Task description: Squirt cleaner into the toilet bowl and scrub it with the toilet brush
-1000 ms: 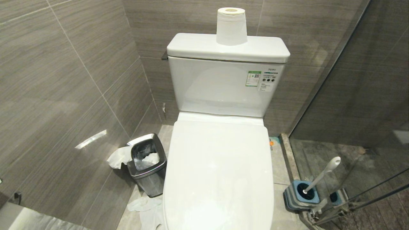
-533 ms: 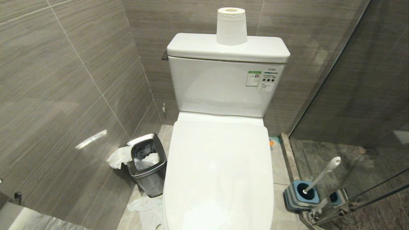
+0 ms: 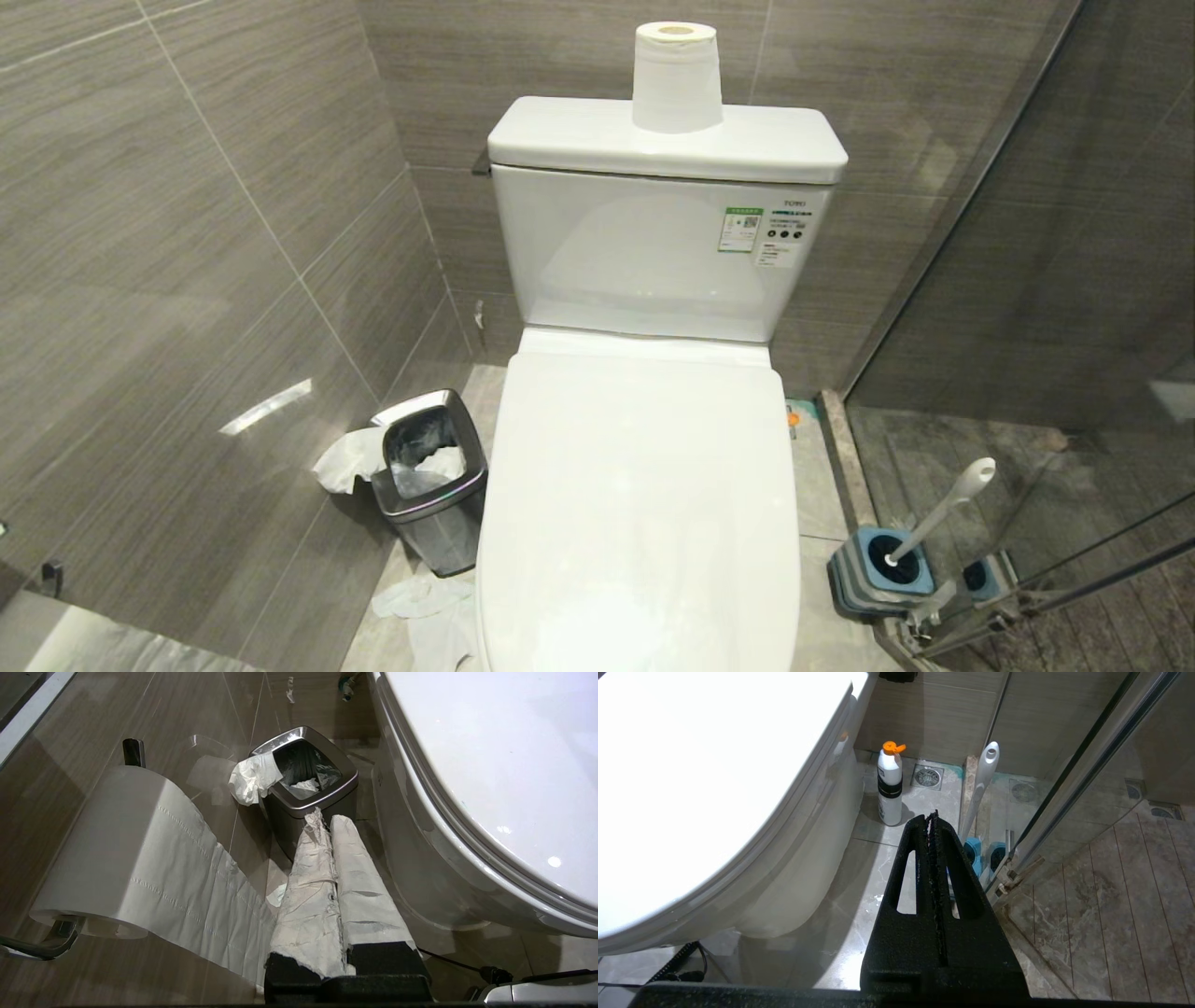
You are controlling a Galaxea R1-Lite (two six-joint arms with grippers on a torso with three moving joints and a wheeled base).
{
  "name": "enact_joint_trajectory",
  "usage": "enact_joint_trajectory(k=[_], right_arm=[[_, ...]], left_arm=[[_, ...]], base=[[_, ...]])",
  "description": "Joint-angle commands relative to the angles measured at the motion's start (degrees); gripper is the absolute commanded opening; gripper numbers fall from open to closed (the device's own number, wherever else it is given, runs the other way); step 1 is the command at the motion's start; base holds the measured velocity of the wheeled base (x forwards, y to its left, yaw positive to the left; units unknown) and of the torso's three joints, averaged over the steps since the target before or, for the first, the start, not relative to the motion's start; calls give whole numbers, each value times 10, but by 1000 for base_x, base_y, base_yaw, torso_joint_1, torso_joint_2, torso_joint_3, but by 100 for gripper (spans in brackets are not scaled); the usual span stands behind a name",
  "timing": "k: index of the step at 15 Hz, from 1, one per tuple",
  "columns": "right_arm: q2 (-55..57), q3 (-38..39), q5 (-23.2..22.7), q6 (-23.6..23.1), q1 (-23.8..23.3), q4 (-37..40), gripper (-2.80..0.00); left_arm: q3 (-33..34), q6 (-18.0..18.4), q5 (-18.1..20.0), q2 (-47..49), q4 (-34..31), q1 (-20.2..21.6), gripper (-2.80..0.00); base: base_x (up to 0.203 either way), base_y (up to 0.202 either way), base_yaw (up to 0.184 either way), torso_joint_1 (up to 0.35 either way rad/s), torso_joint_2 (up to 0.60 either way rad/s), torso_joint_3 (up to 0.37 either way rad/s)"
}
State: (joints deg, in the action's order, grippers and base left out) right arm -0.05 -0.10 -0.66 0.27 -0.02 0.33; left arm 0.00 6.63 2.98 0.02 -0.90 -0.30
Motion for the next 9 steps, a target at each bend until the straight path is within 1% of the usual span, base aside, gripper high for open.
enact_joint_trajectory(k=[1, 9], right_arm=[[0, 0, 0, 0, 0, 0, -280], [0, 0, 0, 0, -1, 0, -280]], left_arm=[[2, 1, 0, 0, -1, 0, -280], [2, 0, 0, 1, -1, 0, -280]], base=[[0, 0, 0, 0, 0, 0], [0, 0, 0, 0, 0, 0]])
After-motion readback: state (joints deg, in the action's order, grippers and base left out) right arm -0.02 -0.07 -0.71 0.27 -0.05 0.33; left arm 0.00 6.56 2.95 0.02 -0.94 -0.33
